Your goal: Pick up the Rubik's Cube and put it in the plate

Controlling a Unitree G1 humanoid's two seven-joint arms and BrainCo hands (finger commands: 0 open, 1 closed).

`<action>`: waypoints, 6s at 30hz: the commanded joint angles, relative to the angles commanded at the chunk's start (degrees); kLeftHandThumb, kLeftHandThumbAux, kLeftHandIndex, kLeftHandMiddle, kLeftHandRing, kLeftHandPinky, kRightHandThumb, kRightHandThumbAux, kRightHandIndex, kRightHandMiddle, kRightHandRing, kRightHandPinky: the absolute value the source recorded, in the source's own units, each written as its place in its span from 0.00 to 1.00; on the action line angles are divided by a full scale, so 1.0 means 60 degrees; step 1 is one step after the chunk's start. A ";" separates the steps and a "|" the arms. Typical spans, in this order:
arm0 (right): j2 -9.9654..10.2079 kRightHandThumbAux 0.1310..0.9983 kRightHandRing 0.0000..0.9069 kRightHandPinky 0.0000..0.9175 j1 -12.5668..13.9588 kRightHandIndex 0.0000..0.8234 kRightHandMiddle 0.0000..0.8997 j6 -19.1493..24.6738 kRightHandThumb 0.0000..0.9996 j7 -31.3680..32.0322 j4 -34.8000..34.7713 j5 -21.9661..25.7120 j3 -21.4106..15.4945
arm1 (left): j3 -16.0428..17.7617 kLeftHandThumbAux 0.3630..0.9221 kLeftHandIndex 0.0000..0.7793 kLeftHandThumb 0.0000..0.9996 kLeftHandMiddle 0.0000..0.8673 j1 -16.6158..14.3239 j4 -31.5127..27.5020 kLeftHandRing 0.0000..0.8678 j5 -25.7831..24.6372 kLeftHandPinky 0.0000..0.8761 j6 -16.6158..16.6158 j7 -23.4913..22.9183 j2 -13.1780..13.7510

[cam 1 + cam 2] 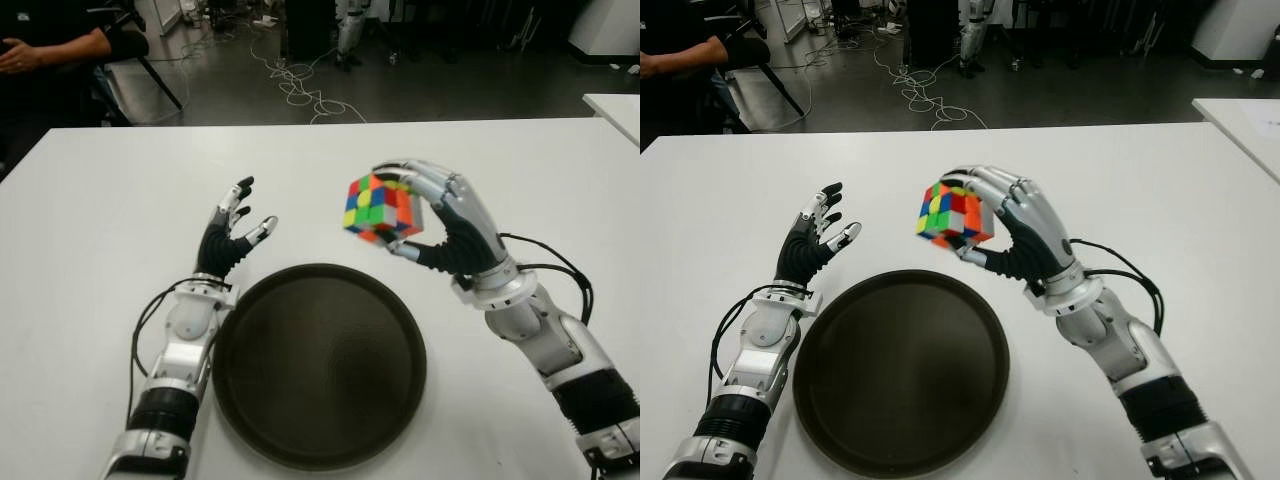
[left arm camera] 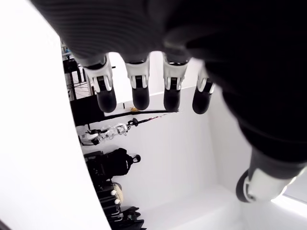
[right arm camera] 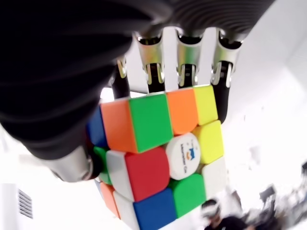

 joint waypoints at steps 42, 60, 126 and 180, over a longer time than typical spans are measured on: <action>-0.0058 0.64 0.76 0.75 0.0537 0.49 0.62 0.6098 0.84 0.6792 -0.2914 0.4032 0.0016 | 0.0078 0.52 0.06 0.00 0.09 0.0217 -0.0467 0.03 -0.0069 0.00 0.0377 -0.0051 -0.0084; -0.0084 0.64 0.75 0.73 0.0470 0.49 0.62 0.5252 0.83 0.6729 -0.2718 0.2659 0.0101 | 0.0065 0.52 0.06 0.00 0.10 0.0353 -0.0766 0.04 -0.0079 0.00 0.0616 -0.0080 -0.0121; 0.0377 0.63 0.56 0.48 -0.0755 0.44 0.52 -0.0415 0.90 0.3628 0.0080 -0.2538 0.1214 | 0.0073 0.47 0.05 0.00 0.07 0.0274 -0.0647 0.00 -0.0319 0.00 0.0475 -0.0370 -0.0212; 0.0498 0.74 0.00 0.00 -0.1565 0.00 0.00 -0.1515 0.00 0.5962 0.1850 0.0910 0.1872 | 0.0340 0.41 0.09 0.00 0.11 -0.0103 -0.0207 0.03 -0.0992 0.00 0.0647 -0.0872 -0.0241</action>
